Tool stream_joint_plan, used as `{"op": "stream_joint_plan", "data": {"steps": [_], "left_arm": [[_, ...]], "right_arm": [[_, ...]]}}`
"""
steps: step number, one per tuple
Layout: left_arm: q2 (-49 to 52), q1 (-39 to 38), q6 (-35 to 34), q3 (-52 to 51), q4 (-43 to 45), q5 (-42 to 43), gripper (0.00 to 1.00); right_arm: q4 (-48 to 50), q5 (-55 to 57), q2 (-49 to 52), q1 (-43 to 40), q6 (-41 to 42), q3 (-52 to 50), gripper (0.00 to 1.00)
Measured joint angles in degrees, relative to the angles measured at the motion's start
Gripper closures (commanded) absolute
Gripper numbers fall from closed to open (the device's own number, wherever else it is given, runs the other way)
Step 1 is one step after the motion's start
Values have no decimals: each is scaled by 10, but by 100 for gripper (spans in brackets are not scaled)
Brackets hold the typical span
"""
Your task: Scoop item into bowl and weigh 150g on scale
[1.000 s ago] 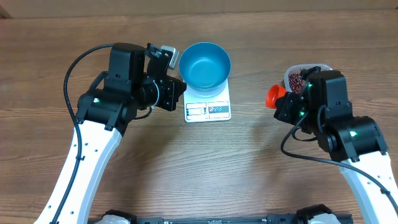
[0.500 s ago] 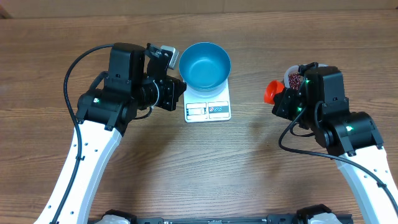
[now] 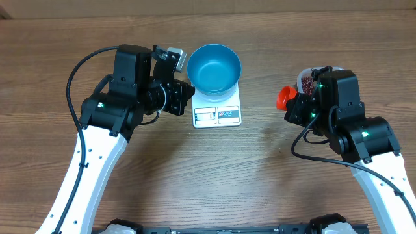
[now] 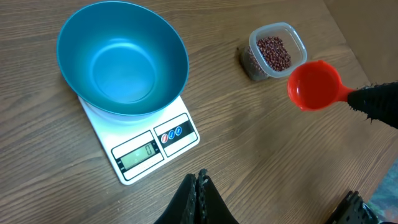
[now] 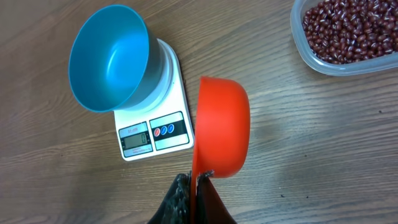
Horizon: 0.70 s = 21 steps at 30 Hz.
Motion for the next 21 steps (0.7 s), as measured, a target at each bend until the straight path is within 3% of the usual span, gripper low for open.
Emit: {"op": "stream_joint_plan", "data": {"steps": [21], "left_arm": [[0, 0, 0, 0, 0, 0, 96]], "right_arm": [[-17, -6, 0, 0, 0, 0, 96]]}}
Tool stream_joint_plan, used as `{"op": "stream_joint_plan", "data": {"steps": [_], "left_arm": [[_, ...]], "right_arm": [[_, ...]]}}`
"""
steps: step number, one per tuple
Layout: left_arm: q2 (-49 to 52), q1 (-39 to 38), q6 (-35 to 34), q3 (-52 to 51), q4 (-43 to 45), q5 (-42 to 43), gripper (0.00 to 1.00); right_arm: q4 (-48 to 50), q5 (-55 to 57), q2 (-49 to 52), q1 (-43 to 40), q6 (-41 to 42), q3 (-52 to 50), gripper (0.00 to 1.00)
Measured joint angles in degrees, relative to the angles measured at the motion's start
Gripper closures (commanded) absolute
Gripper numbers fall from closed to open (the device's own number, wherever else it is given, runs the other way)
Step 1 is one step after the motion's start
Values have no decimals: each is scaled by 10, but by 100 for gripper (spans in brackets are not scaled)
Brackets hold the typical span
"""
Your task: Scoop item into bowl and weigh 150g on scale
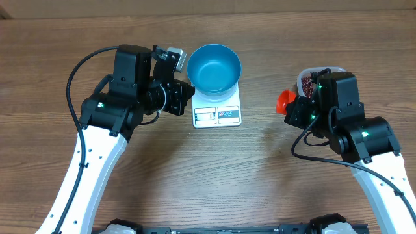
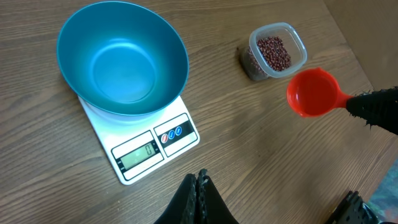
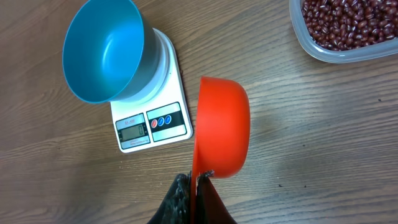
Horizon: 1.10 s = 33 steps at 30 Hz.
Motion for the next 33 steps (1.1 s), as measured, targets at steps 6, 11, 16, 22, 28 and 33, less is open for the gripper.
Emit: {"op": "stream_joint_plan", "data": {"steps": [6, 11, 16, 22, 28, 33], "left_arm": [[0, 0, 0, 0, 0, 0, 96], [0, 0, 0, 0, 0, 0, 96], [0, 0, 0, 0, 0, 0, 96], [0, 0, -2, 0, 0, -5, 96], [0, 0, -2, 0, 0, -6, 96], [0, 0, -2, 0, -2, -7, 96]], "right_arm": [[-7, -2, 0, 0, 0, 0, 96], [-9, -17, 0, 0, 0, 0, 96], [-19, -32, 0, -7, 0, 5, 96], [-43, -40, 1, -43, -10, 52, 96], [-51, -43, 1, -74, -33, 78, 96], [-66, -44, 12, -126, -62, 95, 97]]}}
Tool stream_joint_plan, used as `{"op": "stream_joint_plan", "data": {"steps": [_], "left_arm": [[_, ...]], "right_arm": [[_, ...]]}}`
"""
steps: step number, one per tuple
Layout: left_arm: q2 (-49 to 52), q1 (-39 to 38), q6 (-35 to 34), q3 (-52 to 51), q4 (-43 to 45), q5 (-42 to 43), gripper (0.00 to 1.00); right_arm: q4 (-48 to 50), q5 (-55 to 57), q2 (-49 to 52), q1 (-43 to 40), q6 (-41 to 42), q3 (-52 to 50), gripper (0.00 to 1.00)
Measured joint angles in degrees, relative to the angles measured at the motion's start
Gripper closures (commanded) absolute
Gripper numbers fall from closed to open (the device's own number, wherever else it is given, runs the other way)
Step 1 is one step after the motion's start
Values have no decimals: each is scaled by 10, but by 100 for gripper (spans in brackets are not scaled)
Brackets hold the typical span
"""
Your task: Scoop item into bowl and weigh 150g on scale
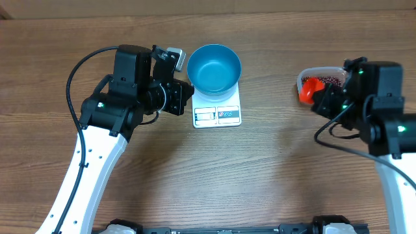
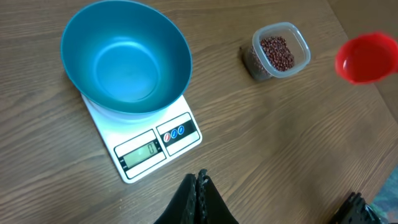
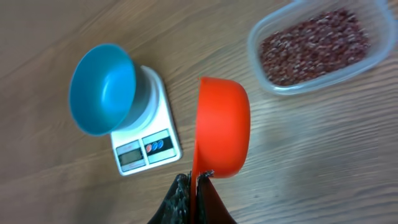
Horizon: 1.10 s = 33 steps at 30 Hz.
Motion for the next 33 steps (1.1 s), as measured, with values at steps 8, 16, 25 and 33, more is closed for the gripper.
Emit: {"op": "stream_joint_plan", "data": {"steps": [8, 16, 25, 33], "left_arm": [[0, 0, 70, 0, -63, -23, 96], [2, -30, 140, 0, -87, -86, 96], [2, -122, 90, -30, -38, -216, 96], [5, -125, 43, -131, 37, -243, 96]], "right_arm": [[-4, 1, 31, -50, -33, 19, 96], [-5, 1, 49, -50, -43, 19, 96], [-5, 1, 49, -50, -43, 19, 96], [-5, 1, 49, -50, -43, 19, 96]]}}
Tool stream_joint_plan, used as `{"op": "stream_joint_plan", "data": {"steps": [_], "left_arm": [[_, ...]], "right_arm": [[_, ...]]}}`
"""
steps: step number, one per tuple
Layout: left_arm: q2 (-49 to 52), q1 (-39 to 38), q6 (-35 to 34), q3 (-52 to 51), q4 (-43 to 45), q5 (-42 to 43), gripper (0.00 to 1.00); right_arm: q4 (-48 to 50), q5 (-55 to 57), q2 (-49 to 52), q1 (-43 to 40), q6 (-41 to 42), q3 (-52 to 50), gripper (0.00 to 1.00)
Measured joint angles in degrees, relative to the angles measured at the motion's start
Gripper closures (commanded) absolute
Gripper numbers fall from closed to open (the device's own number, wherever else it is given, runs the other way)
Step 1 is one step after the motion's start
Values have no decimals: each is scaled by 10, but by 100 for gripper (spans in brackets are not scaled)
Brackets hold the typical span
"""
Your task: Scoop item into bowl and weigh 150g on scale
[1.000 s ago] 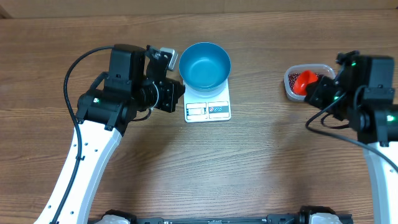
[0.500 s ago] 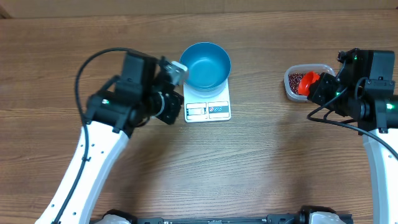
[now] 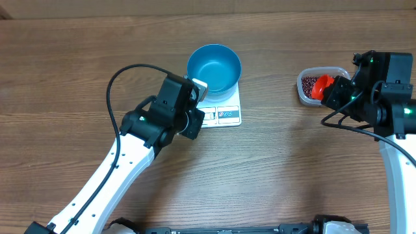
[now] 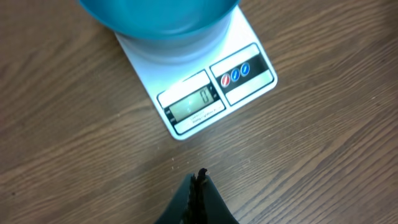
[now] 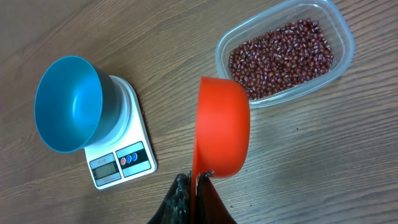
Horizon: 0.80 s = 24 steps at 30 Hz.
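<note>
An empty blue bowl [image 3: 214, 67] stands on the white scale [image 3: 218, 114], whose display [image 4: 190, 102] reads 0. A clear tub of red beans [image 5: 283, 51] sits at the right. My right gripper [image 5: 195, 178] is shut on the handle of an orange scoop [image 5: 222, 127], which is held on edge above the tub's left end [image 3: 322, 86]. My left gripper [image 4: 198, 179] is shut with nothing in it, hovering over the wood just in front of the scale.
Bare wooden tabletop [image 3: 273, 162] stretches around the scale and tub. The left arm [image 3: 130, 156] crosses the table's left half toward the scale's left corner.
My left gripper has moved from left of the bowl to close in front of the scale. The right gripper carried the scoop further over the bean tub.
First the scoop hung left of the bean tub and the left gripper sat shut left of the bowl. The scoop stayed there, then stood at the tub's left edge. Now it is over the tub, and the left gripper is near the scale.
</note>
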Motion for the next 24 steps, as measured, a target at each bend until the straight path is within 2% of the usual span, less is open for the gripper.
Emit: {"op": "stream_joint_plan", "data": {"steps": [2, 3, 7, 11, 13, 24], "left_arm": [[0, 0, -3, -8, 2, -2, 93], [0, 0, -4, -9, 1, -2, 88], [0, 0, -14, -10, 2, -4, 46], [0, 0, -15, -10, 2, -6, 10], [0, 0, -16, -10, 2, -7, 0], [0, 0, -14, -10, 2, -8, 1]], "right_arm": [[0, 0, 0, 0, 0, 0, 96], [0, 0, 0, 0, 0, 0, 96], [-1, 0, 0, 0, 0, 0, 96], [-3, 0, 0, 0, 0, 0, 96], [-4, 0, 0, 0, 0, 0, 96], [-6, 0, 0, 0, 0, 0, 96]]}}
